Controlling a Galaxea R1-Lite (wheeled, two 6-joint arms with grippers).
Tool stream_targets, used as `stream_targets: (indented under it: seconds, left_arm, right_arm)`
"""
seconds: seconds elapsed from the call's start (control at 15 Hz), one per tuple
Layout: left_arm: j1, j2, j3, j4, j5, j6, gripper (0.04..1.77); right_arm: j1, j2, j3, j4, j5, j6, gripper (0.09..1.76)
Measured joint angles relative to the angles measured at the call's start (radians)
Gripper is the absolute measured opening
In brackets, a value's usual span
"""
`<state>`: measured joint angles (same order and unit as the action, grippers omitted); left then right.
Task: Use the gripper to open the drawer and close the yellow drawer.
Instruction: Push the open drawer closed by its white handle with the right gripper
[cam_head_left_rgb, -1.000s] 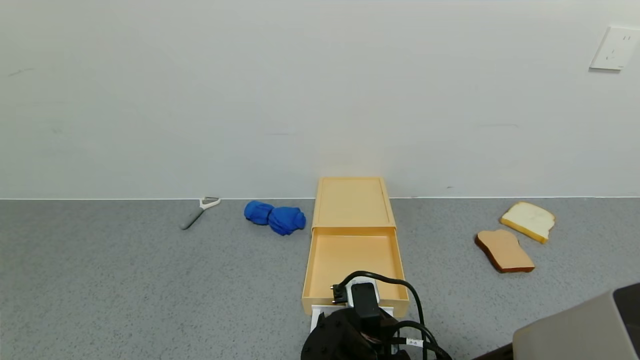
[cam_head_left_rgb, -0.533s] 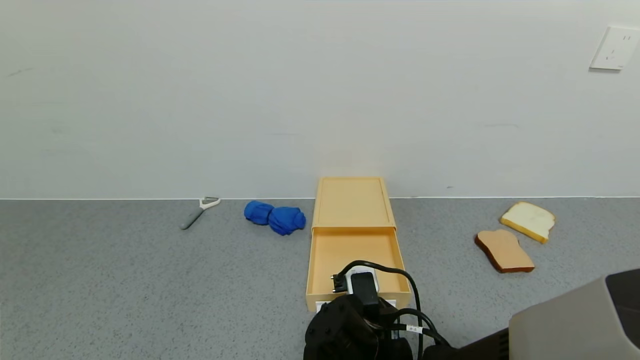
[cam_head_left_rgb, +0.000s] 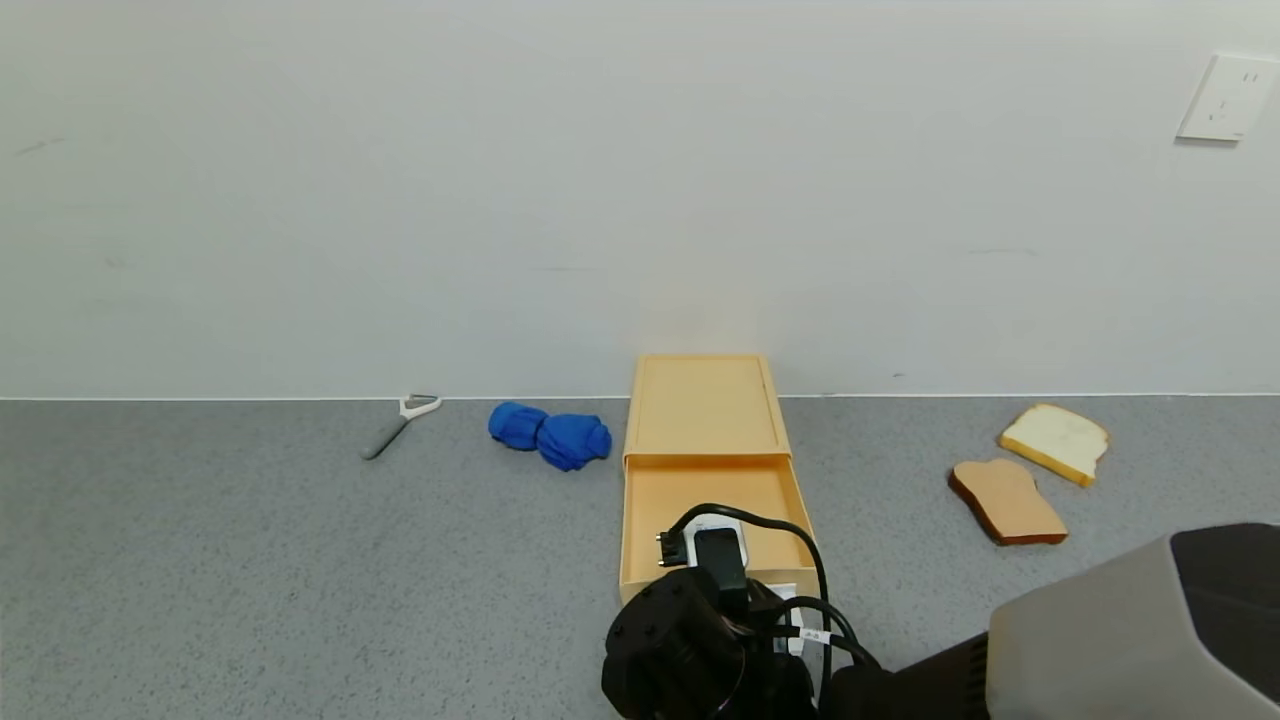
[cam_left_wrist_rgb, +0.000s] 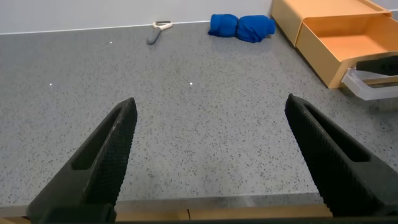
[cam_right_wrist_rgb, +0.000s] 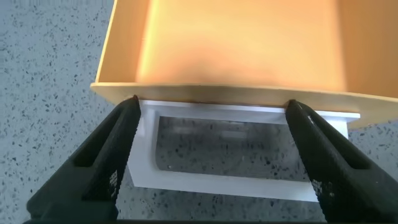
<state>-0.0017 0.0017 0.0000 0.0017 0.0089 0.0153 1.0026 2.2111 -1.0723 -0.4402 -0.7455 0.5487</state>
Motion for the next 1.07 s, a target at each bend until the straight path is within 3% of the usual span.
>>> stream_targets:
  seconds: [1.07]
  left_arm:
    - [0.000, 0.000, 0.000, 0.000, 0.000, 0.000, 1.72]
  right_arm:
    - [0.002, 0.055, -0.098, 0.012, -0.032, 0.004, 1.71]
